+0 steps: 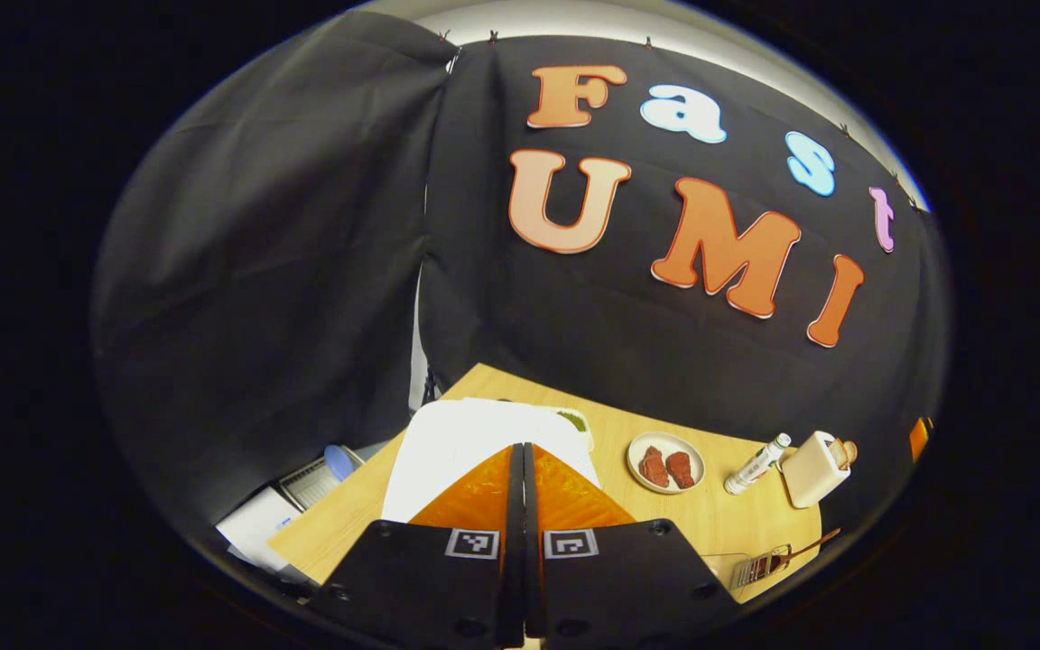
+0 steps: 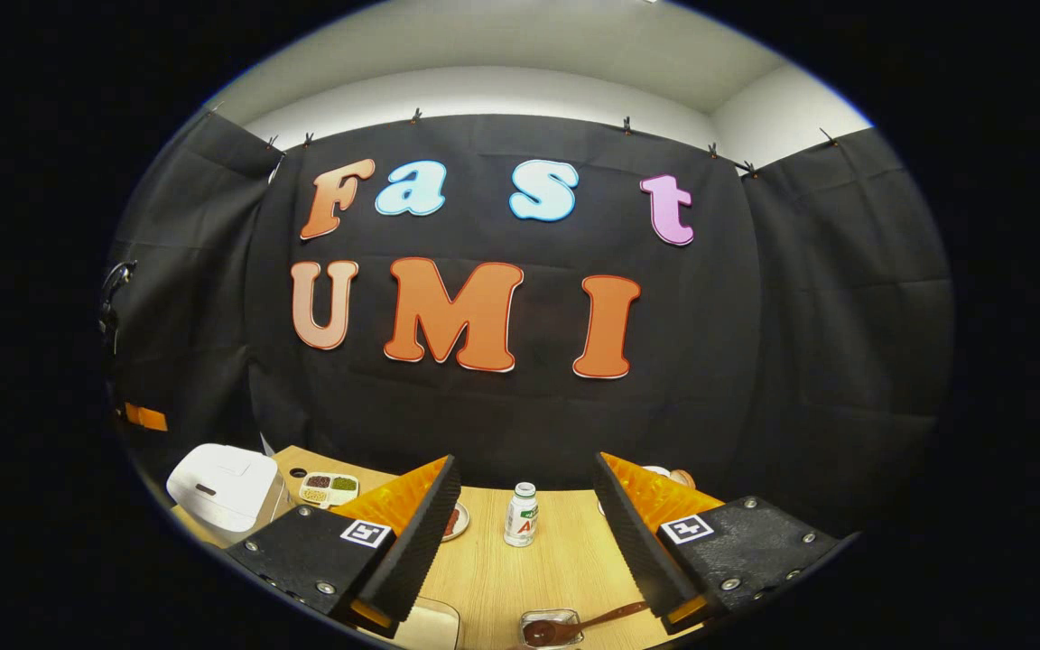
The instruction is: Close the left gripper, press the button to open the rice cooker; take a wooden spoon from the chopstick holder with the right hand, scoop a spoonful of rice and pour it into the rice cooker, then put the wooden spoon back into the chopstick holder.
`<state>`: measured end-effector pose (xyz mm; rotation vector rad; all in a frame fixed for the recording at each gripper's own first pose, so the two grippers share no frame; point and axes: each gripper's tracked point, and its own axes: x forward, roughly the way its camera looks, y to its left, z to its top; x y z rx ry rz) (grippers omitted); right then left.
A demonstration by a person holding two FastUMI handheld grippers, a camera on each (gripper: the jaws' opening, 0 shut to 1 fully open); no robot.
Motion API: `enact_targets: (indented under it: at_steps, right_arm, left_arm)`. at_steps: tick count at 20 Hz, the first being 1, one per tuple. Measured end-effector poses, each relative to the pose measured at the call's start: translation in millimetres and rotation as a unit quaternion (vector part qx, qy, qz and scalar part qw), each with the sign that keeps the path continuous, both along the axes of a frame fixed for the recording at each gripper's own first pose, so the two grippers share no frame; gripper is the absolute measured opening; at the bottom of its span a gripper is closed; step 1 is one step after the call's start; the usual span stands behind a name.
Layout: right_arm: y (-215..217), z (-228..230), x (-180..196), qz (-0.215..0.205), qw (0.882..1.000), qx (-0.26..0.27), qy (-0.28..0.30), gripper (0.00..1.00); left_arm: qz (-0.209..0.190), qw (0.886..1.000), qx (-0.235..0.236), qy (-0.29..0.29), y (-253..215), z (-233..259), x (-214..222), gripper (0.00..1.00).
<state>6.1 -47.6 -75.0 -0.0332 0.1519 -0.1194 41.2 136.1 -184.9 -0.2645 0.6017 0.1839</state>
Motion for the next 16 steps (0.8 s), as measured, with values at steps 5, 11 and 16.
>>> enact_targets:
  at_steps: [5,11,16]
  right_arm:
    - [-11,-19,-4,-0.019,1.0,-0.007,0.024,0.93]
    - [-26,-45,-12,-0.043,0.997,-0.001,0.057,0.93]
    - [-33,-62,-15,-0.052,0.996,-0.002,0.077,0.93]
  left_arm:
    - [-0.011,0.994,-0.073,0.086,-2,-60,-3,0.05]
    - [-0.004,0.983,-0.121,0.138,4,-101,-5,0.05]
    - [0.0,0.978,-0.127,0.164,7,-123,-9,0.05]
